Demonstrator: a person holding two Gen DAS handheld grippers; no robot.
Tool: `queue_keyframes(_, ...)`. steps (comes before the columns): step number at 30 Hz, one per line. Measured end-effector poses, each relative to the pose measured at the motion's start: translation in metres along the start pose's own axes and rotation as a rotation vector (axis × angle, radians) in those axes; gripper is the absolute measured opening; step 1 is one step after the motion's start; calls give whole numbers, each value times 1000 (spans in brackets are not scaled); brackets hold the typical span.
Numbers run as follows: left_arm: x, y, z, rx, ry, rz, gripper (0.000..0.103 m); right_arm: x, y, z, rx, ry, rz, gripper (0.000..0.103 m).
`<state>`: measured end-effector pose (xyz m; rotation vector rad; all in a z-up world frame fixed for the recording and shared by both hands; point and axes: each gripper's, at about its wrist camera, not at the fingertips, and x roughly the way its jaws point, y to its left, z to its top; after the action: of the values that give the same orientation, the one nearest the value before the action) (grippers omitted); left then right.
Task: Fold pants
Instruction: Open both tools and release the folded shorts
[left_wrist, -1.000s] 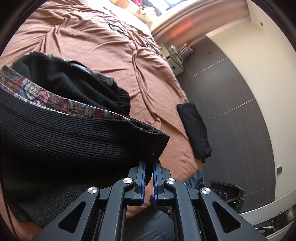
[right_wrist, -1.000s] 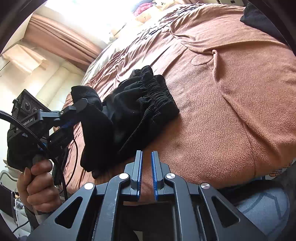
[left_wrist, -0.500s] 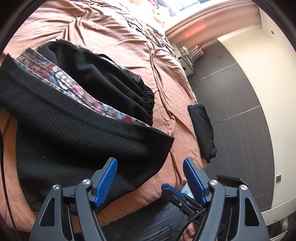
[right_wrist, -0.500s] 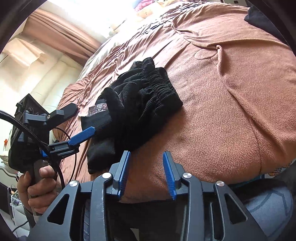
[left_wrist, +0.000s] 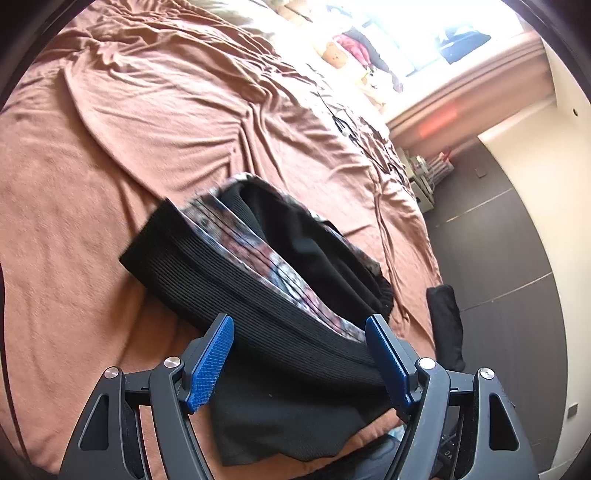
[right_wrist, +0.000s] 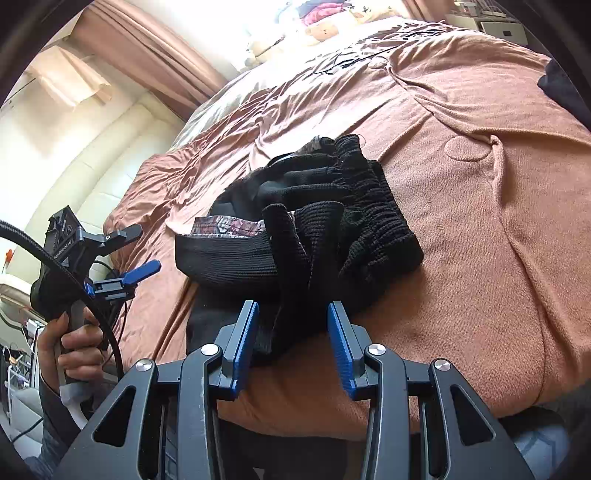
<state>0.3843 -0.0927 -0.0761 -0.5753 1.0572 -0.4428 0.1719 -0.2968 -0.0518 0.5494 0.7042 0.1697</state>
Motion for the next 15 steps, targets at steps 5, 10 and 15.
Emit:
queue_keyframes(5,-7,31,29,-58,-32,72,76,12,3,8,-21,1,4,37)
queue_keyframes(10,4,53,50,-89,-48,132,76,24,3,15,-37,5,-2,36)
queue_keyframes(15,25,61,62,-25,-16,133,76,31,1,19,-43,11,-2,36)
